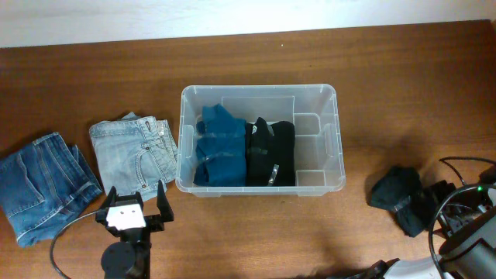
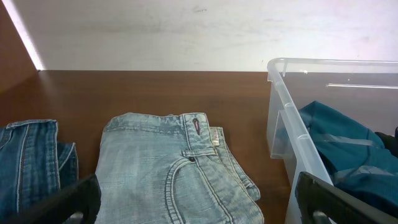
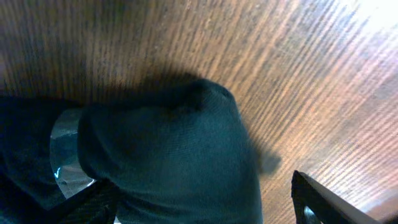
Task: Pack container
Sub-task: 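Grasp the remaining black taped garment on the table with the right gripper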
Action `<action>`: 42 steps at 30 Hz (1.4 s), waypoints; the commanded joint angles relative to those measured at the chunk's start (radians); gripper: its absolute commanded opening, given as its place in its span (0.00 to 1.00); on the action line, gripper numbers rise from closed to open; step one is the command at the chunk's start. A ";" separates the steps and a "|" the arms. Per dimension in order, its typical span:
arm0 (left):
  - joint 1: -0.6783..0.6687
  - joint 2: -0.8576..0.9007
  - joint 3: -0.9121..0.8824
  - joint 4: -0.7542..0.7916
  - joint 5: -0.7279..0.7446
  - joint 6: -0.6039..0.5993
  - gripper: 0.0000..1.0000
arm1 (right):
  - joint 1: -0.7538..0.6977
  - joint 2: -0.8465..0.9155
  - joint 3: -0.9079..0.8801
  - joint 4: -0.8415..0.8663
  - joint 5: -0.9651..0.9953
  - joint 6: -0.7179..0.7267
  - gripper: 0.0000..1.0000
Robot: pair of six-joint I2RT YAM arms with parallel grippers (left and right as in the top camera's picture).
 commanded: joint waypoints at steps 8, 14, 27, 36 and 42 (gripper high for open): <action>0.004 -0.008 -0.010 0.003 0.004 0.019 1.00 | -0.003 -0.001 -0.100 0.085 -0.029 -0.017 0.70; 0.004 -0.008 -0.010 0.004 0.004 0.019 0.99 | -0.003 -0.001 -0.105 0.085 -0.045 -0.017 0.36; 0.004 -0.008 -0.010 0.004 0.004 0.019 0.99 | -0.002 -0.003 0.045 -0.039 -0.274 -0.089 0.04; 0.004 -0.008 -0.010 0.004 0.003 0.019 0.99 | 0.041 -0.094 0.347 -0.242 -0.456 -0.222 0.04; 0.004 -0.008 -0.010 0.004 0.004 0.019 0.99 | 0.193 -0.215 0.555 -0.348 -0.505 -0.280 0.04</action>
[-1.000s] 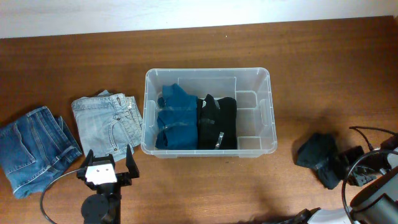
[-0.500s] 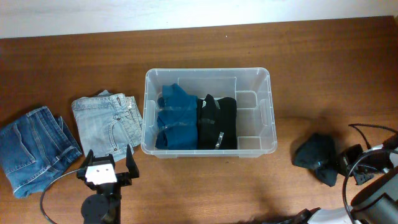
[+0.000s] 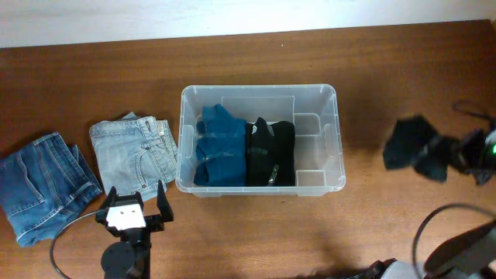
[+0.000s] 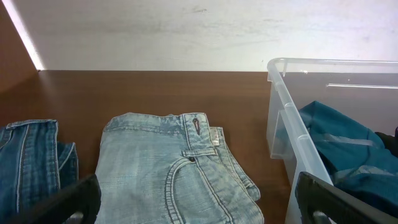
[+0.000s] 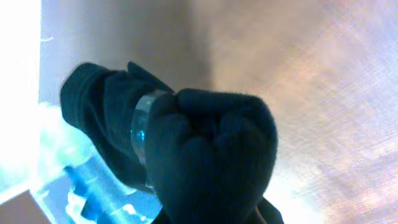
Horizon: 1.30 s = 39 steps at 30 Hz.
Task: Pack container
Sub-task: 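Grasp the remaining black taped garment on the table with the right gripper, then carry the second black garment into the bin's right side and lower it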
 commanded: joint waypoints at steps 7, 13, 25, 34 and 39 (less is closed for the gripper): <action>0.004 -0.008 -0.010 0.004 0.003 0.019 0.99 | 0.446 -0.220 0.199 0.025 -0.098 -0.018 0.04; 0.004 -0.008 -0.010 0.004 0.004 0.019 0.99 | 0.713 -0.182 0.186 0.111 0.035 0.154 0.04; 0.004 -0.008 -0.010 0.004 0.004 0.019 0.99 | 1.019 0.027 0.174 0.172 0.233 0.348 0.04; 0.004 -0.008 -0.010 0.004 0.004 0.019 0.99 | 1.062 0.132 0.166 0.131 0.397 0.362 0.05; 0.004 -0.008 -0.010 0.004 0.004 0.019 0.99 | 1.067 0.157 0.149 0.124 0.441 0.365 0.06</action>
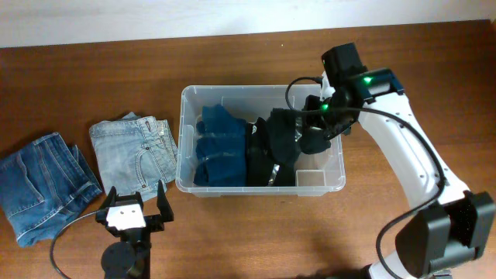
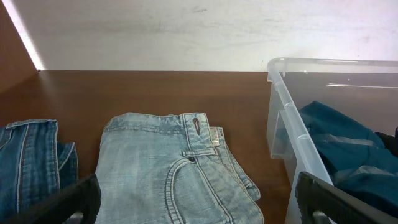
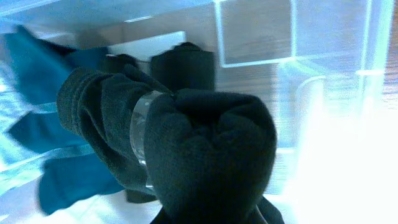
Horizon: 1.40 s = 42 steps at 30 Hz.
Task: Pack container
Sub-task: 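Carry the second black garment into the bin's right side and lower it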
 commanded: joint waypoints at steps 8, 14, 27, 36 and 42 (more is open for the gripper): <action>0.004 -0.008 -0.010 0.004 0.004 0.019 0.99 | 0.013 0.017 -0.015 -0.020 0.081 0.013 0.36; 0.004 -0.008 -0.010 0.004 0.003 0.019 0.99 | 0.013 0.015 -0.012 0.030 0.110 -0.150 0.63; 0.004 -0.008 -0.010 0.004 0.003 0.019 0.99 | 0.031 0.011 0.127 -0.042 0.108 -0.307 0.31; 0.004 -0.008 -0.010 0.004 0.003 0.019 0.99 | 0.071 0.023 0.053 -0.023 0.200 -0.306 0.08; 0.004 -0.008 -0.010 0.004 0.004 0.019 0.99 | 0.071 0.035 -0.081 0.076 0.203 -0.302 0.09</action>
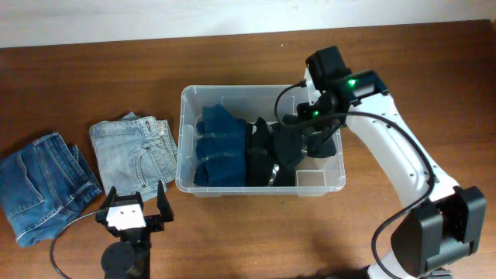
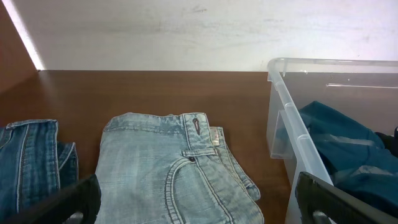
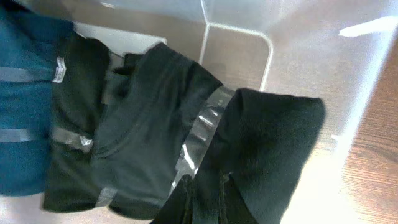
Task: Pack container
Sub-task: 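Carry the second black garment into the bin's right side and lower it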
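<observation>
A clear plastic container (image 1: 184,139) sits mid-table. Inside lie a folded teal garment (image 1: 217,147) at the left and a black taped bundle (image 1: 263,155) beside it. My right gripper (image 1: 308,139) reaches into the container's right part, shut on a second black taped bundle (image 3: 261,143), which rests low against the first black bundle (image 3: 143,124). The gripper (image 3: 208,196) pinches the cloth's edge. The left gripper (image 1: 132,213) sits at the near table edge, open, its fingers (image 2: 323,193) framing the light jeans (image 2: 168,174).
Folded light-blue jeans (image 1: 132,151) lie left of the container. Darker blue jeans (image 1: 43,182) lie further left. The container wall (image 2: 298,149) rises right of the left gripper. A small divider compartment (image 1: 310,178) fills the container's near right corner.
My right gripper with the black bundle has gone lower into the container's right part; the bundle now lies against the other black bundle. The left arm is unchanged.
The right gripper was at a black bundle on the table, right of the container. Then it held the bundle in the air at the right. Then it was over the container's right side, and now the bundle is down inside. The left arm stayed still.
</observation>
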Action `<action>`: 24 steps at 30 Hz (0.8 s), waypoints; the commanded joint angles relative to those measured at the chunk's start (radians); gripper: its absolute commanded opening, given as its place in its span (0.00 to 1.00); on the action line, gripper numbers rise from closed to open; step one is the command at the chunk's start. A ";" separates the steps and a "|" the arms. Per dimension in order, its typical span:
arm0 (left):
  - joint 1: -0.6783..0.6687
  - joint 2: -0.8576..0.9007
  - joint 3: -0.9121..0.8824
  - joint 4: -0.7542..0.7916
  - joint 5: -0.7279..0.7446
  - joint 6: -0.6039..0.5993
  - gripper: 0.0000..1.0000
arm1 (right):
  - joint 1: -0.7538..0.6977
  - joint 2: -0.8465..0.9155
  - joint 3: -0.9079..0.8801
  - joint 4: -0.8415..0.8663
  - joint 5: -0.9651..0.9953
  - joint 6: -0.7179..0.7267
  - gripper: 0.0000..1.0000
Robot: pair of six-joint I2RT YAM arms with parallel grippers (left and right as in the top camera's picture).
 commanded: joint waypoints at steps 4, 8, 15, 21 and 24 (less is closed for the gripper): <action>0.004 -0.008 -0.010 0.004 0.004 0.019 0.99 | 0.006 0.023 -0.198 0.139 -0.002 -0.005 0.09; 0.004 -0.008 -0.010 0.004 0.003 0.019 0.99 | 0.006 0.023 -0.300 0.220 -0.002 0.003 0.11; 0.004 -0.008 -0.010 0.004 0.004 0.019 0.99 | 0.006 0.022 -0.351 0.276 -0.021 0.002 0.12; 0.004 -0.008 -0.010 0.004 0.004 0.019 0.99 | 0.006 0.020 -0.217 0.167 -0.039 0.002 0.15; 0.004 -0.008 -0.010 0.004 0.004 0.019 0.99 | 0.006 0.020 -0.169 0.121 -0.047 0.002 0.15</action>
